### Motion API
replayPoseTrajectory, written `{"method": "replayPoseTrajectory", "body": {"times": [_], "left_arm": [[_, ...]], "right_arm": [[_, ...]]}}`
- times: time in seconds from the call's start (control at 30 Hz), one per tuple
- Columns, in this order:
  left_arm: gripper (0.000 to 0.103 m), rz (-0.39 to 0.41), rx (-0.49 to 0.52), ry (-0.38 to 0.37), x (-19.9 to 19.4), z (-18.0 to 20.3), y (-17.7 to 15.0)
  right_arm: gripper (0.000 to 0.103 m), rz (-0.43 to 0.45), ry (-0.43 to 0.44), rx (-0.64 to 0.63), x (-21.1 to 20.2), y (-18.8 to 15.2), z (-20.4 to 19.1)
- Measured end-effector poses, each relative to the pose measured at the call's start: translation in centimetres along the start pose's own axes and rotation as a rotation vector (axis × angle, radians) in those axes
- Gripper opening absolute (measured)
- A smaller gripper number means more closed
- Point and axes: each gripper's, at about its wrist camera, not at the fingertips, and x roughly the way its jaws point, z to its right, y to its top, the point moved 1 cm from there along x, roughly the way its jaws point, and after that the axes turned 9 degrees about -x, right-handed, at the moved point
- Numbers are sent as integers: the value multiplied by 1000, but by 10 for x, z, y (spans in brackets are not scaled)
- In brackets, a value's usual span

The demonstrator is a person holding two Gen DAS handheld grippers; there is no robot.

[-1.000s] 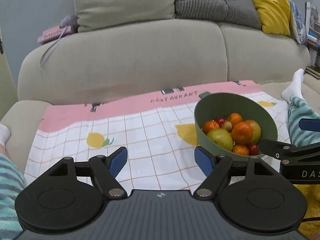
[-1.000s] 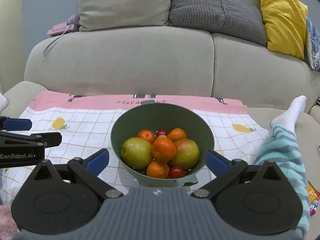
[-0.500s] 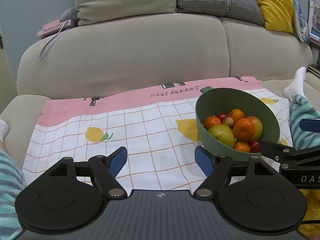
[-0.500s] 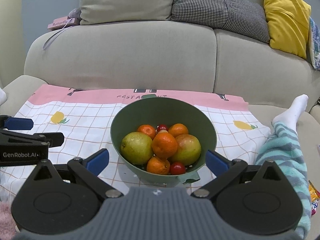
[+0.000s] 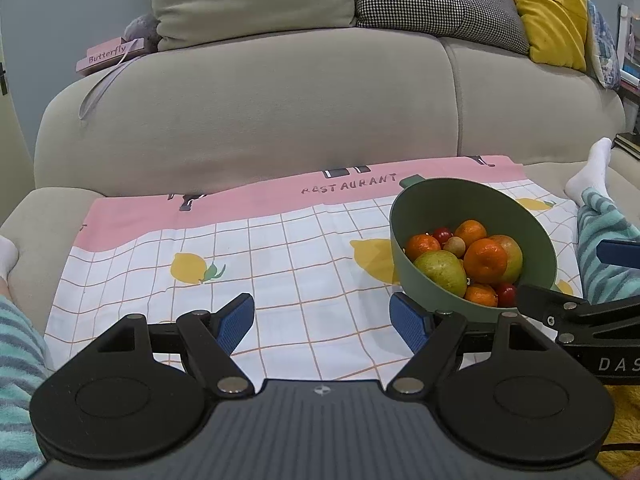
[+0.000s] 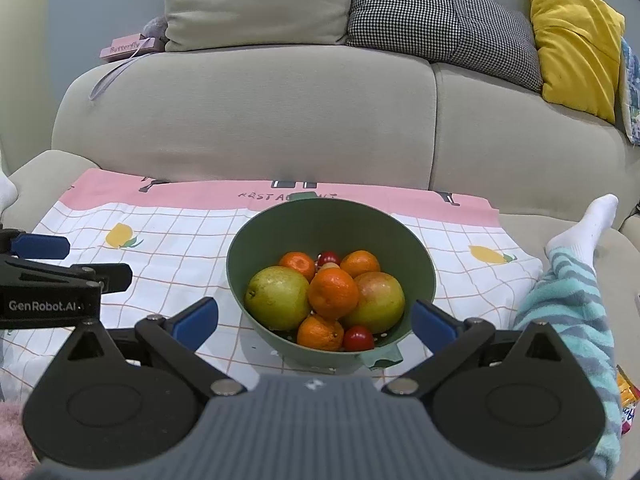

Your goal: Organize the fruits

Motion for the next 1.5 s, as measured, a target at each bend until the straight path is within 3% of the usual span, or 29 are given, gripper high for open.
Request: {"method": "replayPoseTrajectory", "body": {"times": [1.5], "left_arm": [[90, 5, -38, -21, -3, -4, 1]], "right_arm": [[99, -16, -13, 7, 0, -3, 0]]}}
